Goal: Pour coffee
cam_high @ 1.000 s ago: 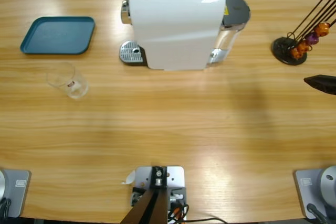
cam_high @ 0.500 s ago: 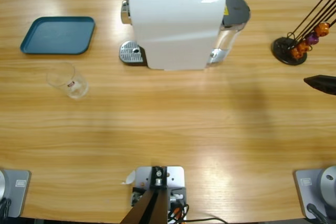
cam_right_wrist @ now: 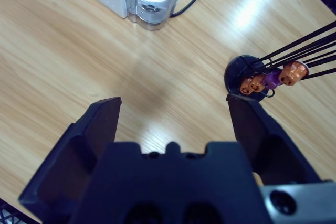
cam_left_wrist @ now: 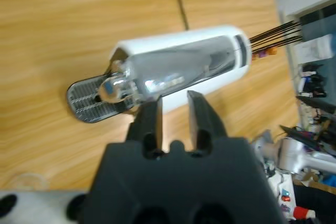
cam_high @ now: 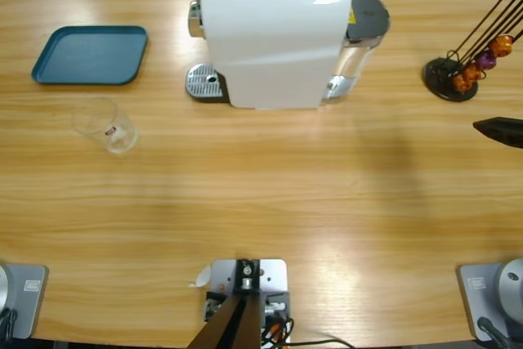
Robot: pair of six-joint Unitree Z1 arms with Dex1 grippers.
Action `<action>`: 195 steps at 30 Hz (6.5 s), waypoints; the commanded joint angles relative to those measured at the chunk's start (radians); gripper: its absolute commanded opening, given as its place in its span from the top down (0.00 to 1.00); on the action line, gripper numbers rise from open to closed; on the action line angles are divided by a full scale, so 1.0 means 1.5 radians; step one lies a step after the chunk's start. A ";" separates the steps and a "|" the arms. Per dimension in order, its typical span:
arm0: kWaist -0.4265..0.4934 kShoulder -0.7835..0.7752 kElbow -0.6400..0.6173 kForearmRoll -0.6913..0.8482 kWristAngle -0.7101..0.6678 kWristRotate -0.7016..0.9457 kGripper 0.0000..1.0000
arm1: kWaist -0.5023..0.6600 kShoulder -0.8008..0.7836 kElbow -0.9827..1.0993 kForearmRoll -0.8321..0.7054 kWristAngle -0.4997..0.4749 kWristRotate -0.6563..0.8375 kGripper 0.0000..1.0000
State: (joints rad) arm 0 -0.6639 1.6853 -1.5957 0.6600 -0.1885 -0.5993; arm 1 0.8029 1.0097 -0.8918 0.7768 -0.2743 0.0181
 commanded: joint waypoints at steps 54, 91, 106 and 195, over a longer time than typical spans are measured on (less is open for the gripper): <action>0.026 0.069 0.002 -0.064 -0.127 0.026 1.00 | 0.005 0.013 0.010 0.005 0.014 0.008 0.00; -0.102 -0.158 0.204 -0.132 0.133 0.391 0.00 | -0.162 -0.054 0.060 -0.075 -0.130 0.102 0.20; -0.116 -0.333 0.420 -0.129 0.199 0.390 0.01 | -0.378 0.152 0.207 -0.411 -0.002 0.196 0.37; -0.136 -0.295 0.432 -0.135 0.197 0.351 0.02 | -0.422 0.157 0.186 -0.509 -0.028 0.089 1.00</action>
State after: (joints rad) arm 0 -0.8531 1.2032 -0.9891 0.4608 0.0986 -0.0606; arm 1 0.1641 1.3133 -0.5796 -0.0425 -0.2929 0.1838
